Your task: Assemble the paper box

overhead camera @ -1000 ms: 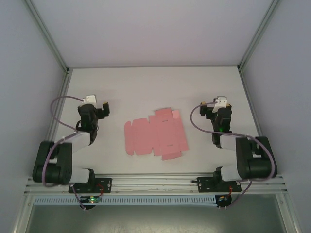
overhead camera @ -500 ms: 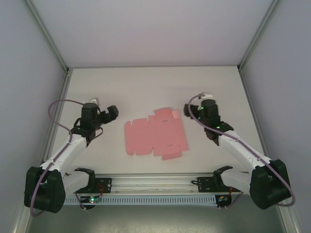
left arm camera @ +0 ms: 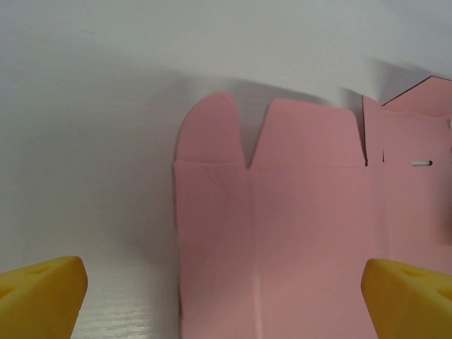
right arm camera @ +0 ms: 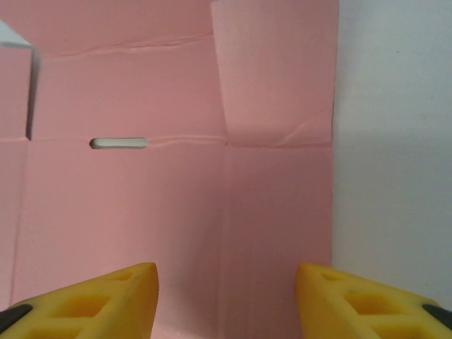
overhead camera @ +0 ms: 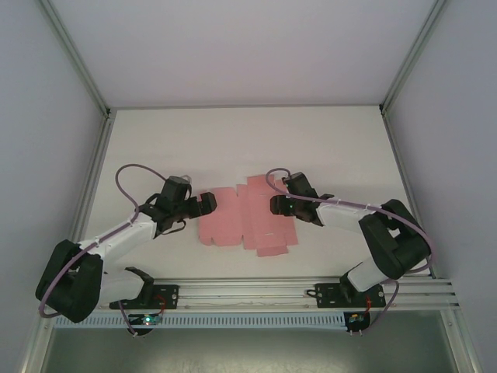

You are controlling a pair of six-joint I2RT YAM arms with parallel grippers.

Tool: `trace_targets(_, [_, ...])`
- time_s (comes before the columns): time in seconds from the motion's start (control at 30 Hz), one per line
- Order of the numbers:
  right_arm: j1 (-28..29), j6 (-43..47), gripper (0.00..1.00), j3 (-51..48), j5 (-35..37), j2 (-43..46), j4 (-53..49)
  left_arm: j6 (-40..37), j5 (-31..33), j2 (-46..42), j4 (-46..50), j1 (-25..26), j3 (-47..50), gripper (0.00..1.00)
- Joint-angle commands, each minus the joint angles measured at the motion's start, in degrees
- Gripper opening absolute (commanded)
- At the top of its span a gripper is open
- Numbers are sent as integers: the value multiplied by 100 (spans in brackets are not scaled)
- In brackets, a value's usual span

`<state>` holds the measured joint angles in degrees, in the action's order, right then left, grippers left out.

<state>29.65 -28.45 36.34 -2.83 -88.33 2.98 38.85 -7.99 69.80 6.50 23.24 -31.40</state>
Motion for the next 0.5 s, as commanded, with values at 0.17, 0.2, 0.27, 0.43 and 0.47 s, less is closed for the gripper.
trace_targets(0.17, [-505, -533, 47, -638, -371, -465, 908, 263, -223, -171, -650, 65, 634, 100])
trace_targets(0.2, [-532, -552, 47, -660, -421, -536, 951, 321, -315, -210, -823, 57, 706, 100])
trace_targets(0.27, [-533, -564, 45, -690, -504, -663, 1030, 422, -674, -243, -1344, 62, 892, 100])
trace_targets(0.43, [-546, -627, 43, -803, -611, -869, 1183, 778, -982, -278, -2194, 74, 1323, 100])
trace_targets(0.47, [-559, -645, 43, -814, -593, -888, 1170, 801, -998, -287, -2263, 68, 1360, 100])
